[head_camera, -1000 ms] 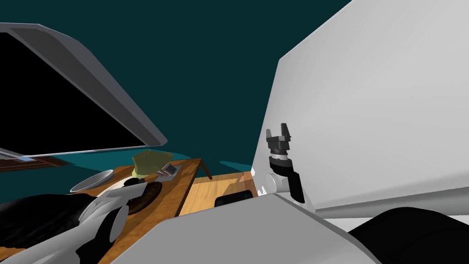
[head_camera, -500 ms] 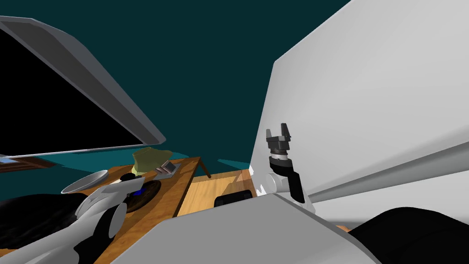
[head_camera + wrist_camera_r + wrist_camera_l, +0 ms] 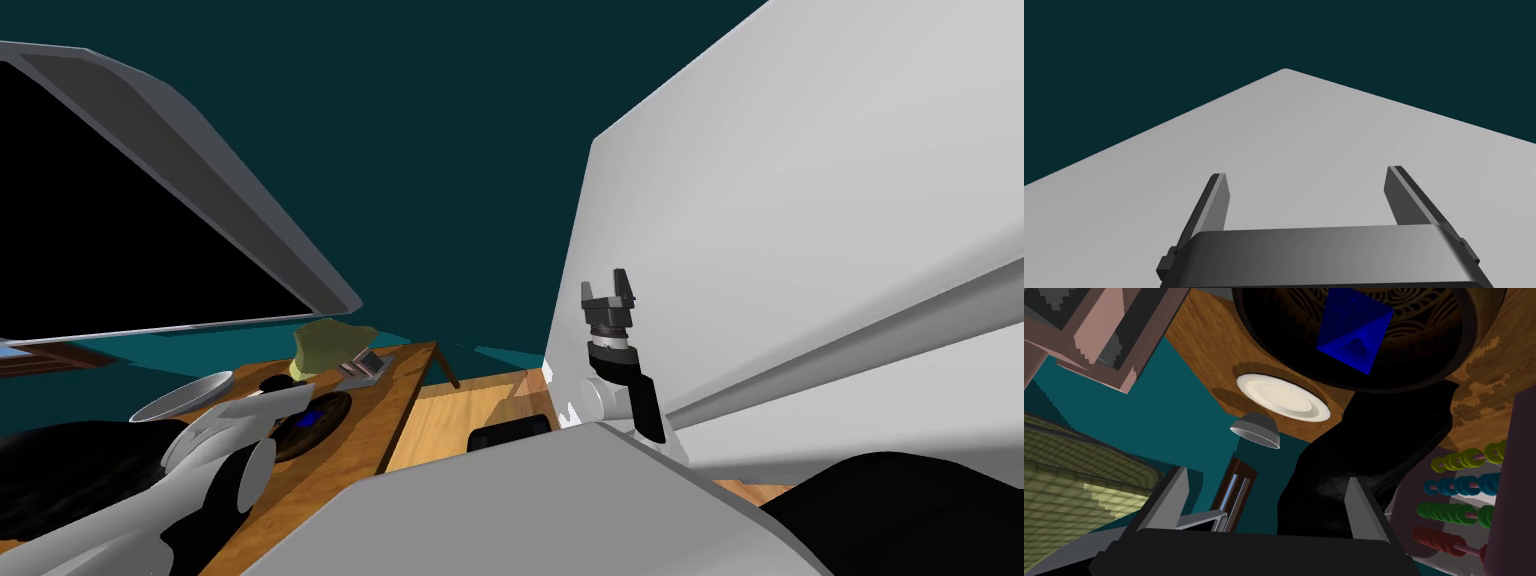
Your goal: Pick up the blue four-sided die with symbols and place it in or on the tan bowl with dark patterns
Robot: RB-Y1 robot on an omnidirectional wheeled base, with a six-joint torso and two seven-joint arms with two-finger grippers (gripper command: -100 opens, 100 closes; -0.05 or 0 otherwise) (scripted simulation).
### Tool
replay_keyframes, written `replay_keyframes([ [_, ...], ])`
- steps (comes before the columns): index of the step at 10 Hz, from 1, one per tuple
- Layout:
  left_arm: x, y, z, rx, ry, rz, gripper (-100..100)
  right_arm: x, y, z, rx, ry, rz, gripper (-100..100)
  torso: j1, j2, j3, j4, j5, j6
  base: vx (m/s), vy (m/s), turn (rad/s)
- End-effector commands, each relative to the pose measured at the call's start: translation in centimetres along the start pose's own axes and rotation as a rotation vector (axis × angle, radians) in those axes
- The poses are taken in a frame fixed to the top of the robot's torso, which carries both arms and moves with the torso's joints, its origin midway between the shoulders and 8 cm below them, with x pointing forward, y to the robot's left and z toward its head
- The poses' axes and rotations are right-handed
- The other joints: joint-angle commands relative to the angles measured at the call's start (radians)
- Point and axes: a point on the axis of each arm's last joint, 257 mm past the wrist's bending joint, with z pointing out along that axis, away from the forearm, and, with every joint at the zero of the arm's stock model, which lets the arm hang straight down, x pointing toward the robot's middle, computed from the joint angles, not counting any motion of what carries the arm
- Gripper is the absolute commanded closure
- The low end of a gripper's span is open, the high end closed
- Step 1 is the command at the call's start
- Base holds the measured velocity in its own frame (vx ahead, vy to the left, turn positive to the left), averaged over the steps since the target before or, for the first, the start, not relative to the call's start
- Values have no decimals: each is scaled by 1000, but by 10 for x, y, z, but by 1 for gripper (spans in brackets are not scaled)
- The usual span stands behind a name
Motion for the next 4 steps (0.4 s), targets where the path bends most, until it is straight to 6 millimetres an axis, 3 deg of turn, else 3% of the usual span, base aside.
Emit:
replay_keyframes([
  [1,0,0,0,0,0,0,0,0,0,0,0,0,0,0,0,0,0,0,0,0,0,0,0],
  [4,0,0,0,0,0,0,0,0,0,0,0,0,0,0,0,0,0,0,0,0,0,0,0],
])
